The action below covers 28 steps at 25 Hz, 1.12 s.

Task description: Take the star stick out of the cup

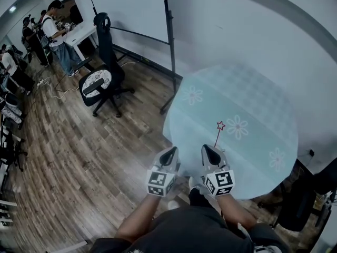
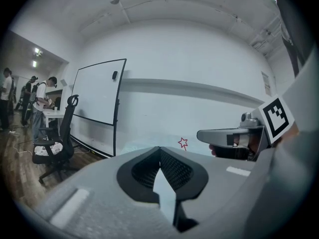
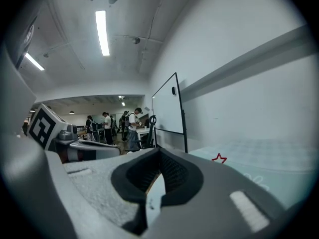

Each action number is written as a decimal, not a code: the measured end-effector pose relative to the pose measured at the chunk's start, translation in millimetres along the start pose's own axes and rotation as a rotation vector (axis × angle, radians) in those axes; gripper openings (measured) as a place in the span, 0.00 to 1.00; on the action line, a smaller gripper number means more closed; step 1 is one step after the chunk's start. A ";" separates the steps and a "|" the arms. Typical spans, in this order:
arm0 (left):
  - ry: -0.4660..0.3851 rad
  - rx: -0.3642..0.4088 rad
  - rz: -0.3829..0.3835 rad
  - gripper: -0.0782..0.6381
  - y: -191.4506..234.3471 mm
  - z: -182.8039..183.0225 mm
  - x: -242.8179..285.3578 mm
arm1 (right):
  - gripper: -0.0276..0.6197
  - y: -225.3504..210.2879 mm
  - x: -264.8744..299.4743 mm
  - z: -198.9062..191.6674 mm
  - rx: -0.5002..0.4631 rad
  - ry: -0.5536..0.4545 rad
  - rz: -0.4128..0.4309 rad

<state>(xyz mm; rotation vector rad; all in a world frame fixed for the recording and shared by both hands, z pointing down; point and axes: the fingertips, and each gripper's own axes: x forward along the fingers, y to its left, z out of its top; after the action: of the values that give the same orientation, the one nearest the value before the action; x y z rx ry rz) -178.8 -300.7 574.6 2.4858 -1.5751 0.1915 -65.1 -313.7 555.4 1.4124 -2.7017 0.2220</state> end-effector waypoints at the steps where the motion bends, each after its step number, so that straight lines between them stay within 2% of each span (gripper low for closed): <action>1: 0.006 -0.001 -0.004 0.12 -1.1 -1.1 5.5 | 0.05 -5.6 0.5 -1.6 0.002 0.003 -0.007; 15: 0.079 -0.029 -0.085 0.12 -33.7 -33.2 74.1 | 0.05 -75.2 0.1 -44.6 0.047 0.087 -0.089; 28: 0.152 -0.029 -0.141 0.12 -52.2 -60.3 124.8 | 0.05 -123.3 21.6 -90.1 -0.004 0.219 -0.116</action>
<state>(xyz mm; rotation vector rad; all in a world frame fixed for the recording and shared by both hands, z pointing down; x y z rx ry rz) -78.8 -374.9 654.8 2.4834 -1.3288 0.3262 24.6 -385.5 658.2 1.4449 -2.4369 0.3405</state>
